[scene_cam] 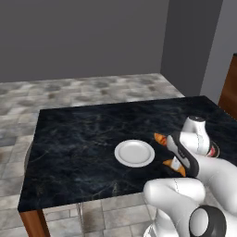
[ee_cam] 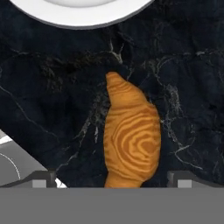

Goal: Place the pastries on the plates.

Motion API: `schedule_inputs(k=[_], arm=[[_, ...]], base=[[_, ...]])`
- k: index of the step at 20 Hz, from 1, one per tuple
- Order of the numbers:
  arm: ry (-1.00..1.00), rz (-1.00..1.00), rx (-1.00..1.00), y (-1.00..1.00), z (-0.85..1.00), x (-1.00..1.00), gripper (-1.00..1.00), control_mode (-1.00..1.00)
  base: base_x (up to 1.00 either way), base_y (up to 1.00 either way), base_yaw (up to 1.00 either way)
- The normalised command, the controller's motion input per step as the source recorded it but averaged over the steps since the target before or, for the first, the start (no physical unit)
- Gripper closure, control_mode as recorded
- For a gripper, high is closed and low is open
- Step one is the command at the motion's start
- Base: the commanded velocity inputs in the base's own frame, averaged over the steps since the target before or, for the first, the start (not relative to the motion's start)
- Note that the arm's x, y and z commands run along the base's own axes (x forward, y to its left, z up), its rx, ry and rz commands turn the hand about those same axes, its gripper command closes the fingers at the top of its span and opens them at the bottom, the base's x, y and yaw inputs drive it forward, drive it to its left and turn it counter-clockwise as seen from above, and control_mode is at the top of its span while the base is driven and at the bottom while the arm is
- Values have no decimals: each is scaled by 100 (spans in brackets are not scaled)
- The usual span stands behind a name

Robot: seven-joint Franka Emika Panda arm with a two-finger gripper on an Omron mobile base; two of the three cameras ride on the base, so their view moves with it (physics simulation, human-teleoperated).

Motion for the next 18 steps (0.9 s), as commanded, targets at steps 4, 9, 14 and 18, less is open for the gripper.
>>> schedule_inputs(k=[4, 9, 14, 18], arm=[[0, 2, 0, 0, -17, 14, -100, -100], [0, 3, 0, 0, -17, 15, -100, -100], [0, 3, 0, -2, -17, 14, -100, -100], [0, 3, 0, -3, -19, 9, -100, -100]], base=[[0, 0, 0], [0, 0, 0], [0, 0, 0], [0, 0, 0]])
